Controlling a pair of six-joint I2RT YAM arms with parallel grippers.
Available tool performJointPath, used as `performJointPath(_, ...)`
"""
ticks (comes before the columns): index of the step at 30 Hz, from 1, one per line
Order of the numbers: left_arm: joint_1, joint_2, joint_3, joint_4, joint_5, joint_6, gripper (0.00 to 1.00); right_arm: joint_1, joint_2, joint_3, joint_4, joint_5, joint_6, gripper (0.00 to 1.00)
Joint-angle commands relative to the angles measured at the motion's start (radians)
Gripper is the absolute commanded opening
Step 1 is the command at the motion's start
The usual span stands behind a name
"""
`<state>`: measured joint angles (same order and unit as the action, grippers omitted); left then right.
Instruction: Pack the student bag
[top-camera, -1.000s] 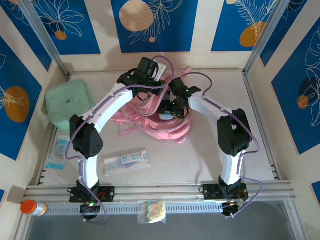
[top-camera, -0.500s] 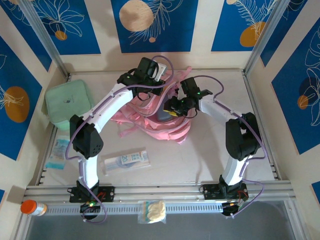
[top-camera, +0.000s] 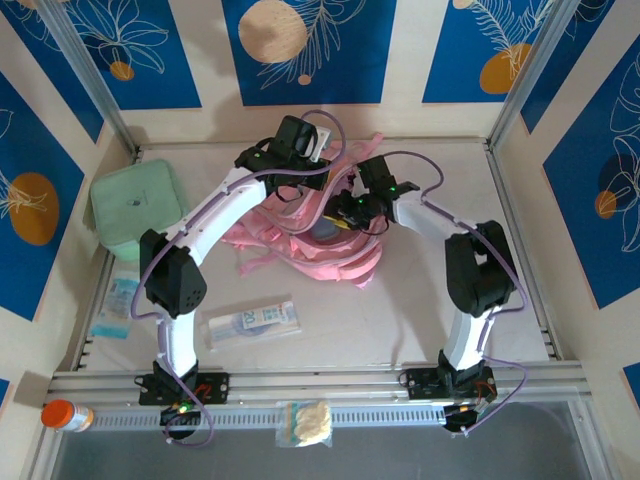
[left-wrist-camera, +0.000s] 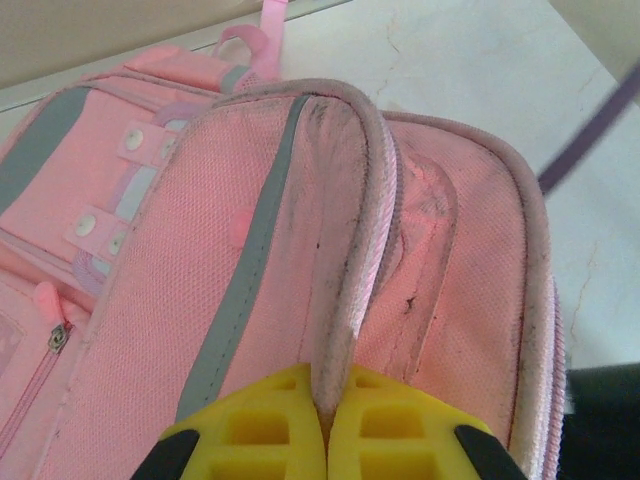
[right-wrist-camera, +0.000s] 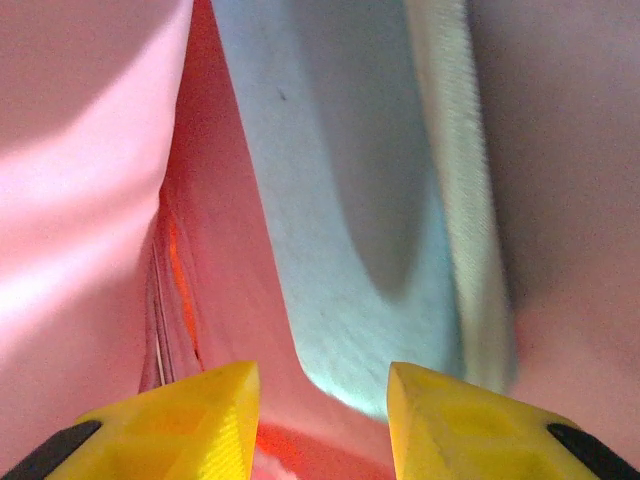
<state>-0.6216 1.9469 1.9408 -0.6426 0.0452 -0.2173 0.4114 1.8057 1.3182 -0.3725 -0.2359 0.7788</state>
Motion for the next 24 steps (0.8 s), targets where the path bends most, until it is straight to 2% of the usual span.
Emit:
performJointPath(1, 0.0, -0.056, 0.001, 0.098, 0.035, -0.057, 0.0, -0.014, 0.023, -0.034, -0.047, 0.037, 0.019, 0.35)
performJointPath(6, 0.003, -0.051, 0.002, 0.09, 0.03, -0.077, 0.0, 0.03, 0.11, 0.032, 0.022, -0.005, 0.027, 0.23)
performJointPath(11, 0.002, -0.055, -0.017, 0.117, 0.036, -0.112, 0.0, 0.061, 0.172, 0.129, 0.128, -0.066, 0.04, 0.21)
performJointPath(15, 0.005, -0.064, -0.047, 0.134, 0.02, -0.152, 0.0, 0.03, 0.153, 0.085, 0.211, -0.128, 0.062, 0.19)
performJointPath(17, 0.008, -0.074, -0.076, 0.158, 0.034, -0.168, 0.0, 0.018, 0.093, 0.034, 0.181, -0.091, 0.024, 0.19)
performJointPath(20, 0.016, -0.067, -0.097, 0.174, 0.085, -0.204, 0.12, 0.001, -0.041, -0.064, 0.109, -0.007, -0.033, 0.2)
performJointPath(24, 0.019, -0.046, -0.12, 0.207, 0.202, -0.251, 0.3, -0.004, -0.204, -0.144, -0.106, 0.196, -0.028, 0.2)
